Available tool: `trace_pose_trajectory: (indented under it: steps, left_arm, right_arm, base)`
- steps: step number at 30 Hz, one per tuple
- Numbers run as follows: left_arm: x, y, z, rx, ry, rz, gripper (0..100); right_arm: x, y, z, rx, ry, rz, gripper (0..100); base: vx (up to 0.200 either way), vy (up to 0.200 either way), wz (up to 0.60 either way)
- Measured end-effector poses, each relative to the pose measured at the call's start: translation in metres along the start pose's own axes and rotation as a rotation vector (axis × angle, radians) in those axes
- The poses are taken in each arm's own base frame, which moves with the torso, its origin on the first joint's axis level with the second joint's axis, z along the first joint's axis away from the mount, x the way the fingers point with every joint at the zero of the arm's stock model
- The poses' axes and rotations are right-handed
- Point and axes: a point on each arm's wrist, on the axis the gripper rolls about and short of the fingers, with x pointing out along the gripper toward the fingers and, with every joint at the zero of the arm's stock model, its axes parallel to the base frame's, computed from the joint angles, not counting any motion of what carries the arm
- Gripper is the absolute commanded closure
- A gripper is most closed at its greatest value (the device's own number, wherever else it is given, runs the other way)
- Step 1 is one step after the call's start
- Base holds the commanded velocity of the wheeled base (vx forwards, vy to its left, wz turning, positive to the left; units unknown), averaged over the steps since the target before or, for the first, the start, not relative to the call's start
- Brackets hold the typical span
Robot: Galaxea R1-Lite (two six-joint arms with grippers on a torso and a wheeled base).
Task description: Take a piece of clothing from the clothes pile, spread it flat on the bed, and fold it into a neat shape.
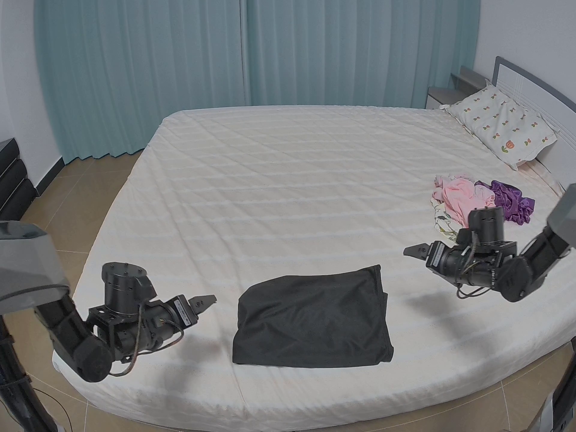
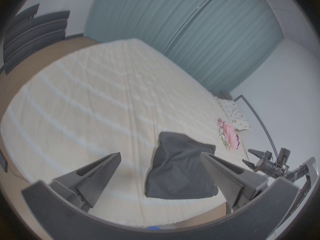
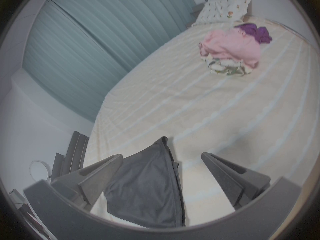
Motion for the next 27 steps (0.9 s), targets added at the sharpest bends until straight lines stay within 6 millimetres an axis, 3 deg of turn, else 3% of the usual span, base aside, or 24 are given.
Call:
trace_pose_trajectory:
  steps: [7, 15, 23, 27]
  left_arm:
    - [-0.065, -0.013, 0.023, 0.061, -0.196, 0.010, 0]
    - [-0.144, -0.011, 0.025, 0.121, -0.384, 0.077, 0]
    - [-0.212, 0.008, 0.005, 0.214, -0.509, 0.167, 0]
    - [-0.239, 0.020, -0.010, 0.250, -0.580, 0.220, 0]
  right_arm:
    - [-0.092, 0.013, 0.000, -0.084, -0.107, 0.043, 0]
    - [-0.184, 0.016, -0.017, -0.182, -0.220, 0.076, 0]
    - [-0.249, 0.002, -0.051, -0.289, -0.319, 0.068, 0]
    - [-0.270, -0.010, -0.072, -0.345, -0.375, 0.051, 0]
  base:
    - [0.000, 0.000, 0.00]
    - [0.000, 0.000, 0.00]
    - [0.000, 0.000, 0.00]
    - [0.000, 0.000, 0.00]
